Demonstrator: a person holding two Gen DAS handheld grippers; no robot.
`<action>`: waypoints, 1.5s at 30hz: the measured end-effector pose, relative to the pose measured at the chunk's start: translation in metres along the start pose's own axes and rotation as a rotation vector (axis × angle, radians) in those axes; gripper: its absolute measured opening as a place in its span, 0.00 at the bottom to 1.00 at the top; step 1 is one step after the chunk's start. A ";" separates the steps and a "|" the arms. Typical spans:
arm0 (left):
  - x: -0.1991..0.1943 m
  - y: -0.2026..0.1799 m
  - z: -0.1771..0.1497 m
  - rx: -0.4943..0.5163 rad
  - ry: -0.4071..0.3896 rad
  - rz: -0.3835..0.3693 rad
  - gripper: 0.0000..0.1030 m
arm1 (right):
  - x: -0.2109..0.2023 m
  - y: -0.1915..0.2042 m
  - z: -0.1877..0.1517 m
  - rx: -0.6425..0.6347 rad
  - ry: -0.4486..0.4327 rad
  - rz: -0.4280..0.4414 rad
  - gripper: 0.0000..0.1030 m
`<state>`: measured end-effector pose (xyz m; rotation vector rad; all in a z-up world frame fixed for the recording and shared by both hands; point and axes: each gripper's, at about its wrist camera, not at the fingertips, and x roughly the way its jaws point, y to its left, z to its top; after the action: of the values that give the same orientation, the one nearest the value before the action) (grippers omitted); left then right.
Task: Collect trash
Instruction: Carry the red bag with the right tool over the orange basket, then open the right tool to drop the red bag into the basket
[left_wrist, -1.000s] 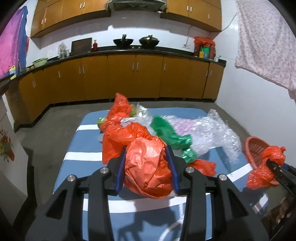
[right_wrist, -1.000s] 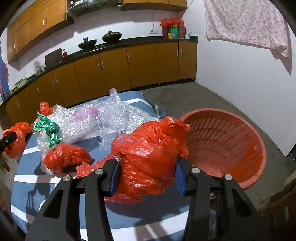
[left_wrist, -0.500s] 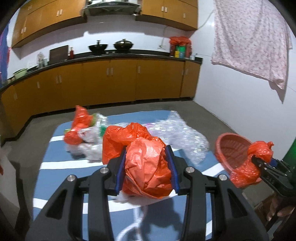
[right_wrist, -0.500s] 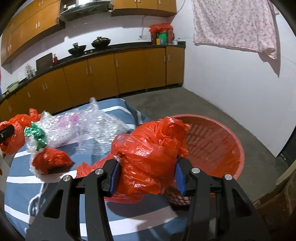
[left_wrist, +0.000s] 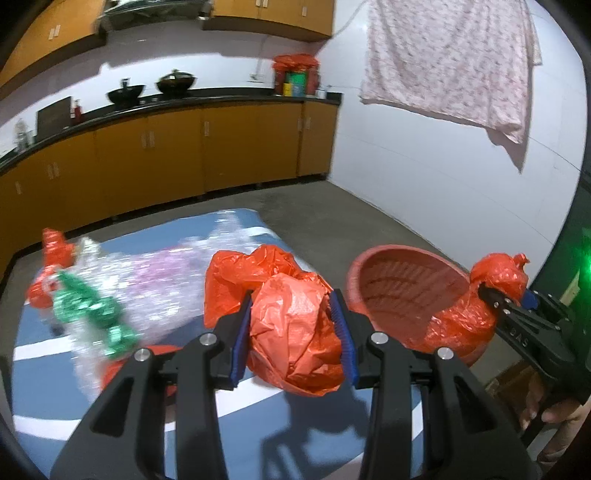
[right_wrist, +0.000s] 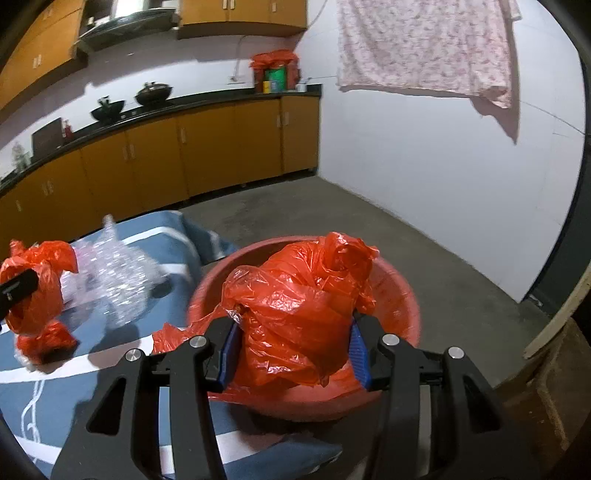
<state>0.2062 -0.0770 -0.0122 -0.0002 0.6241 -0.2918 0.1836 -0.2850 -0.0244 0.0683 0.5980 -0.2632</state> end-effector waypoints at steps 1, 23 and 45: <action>0.008 -0.009 0.002 0.008 0.006 -0.019 0.39 | 0.002 -0.006 0.002 0.008 -0.003 -0.014 0.48; 0.115 -0.097 0.014 0.091 0.097 -0.203 0.39 | 0.043 -0.048 0.013 0.070 -0.006 -0.108 0.48; 0.137 -0.108 0.011 0.096 0.127 -0.267 0.59 | 0.058 -0.068 0.011 0.149 0.018 -0.041 0.70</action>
<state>0.2895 -0.2180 -0.0732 0.0279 0.7370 -0.5835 0.2182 -0.3657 -0.0470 0.2025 0.5976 -0.3473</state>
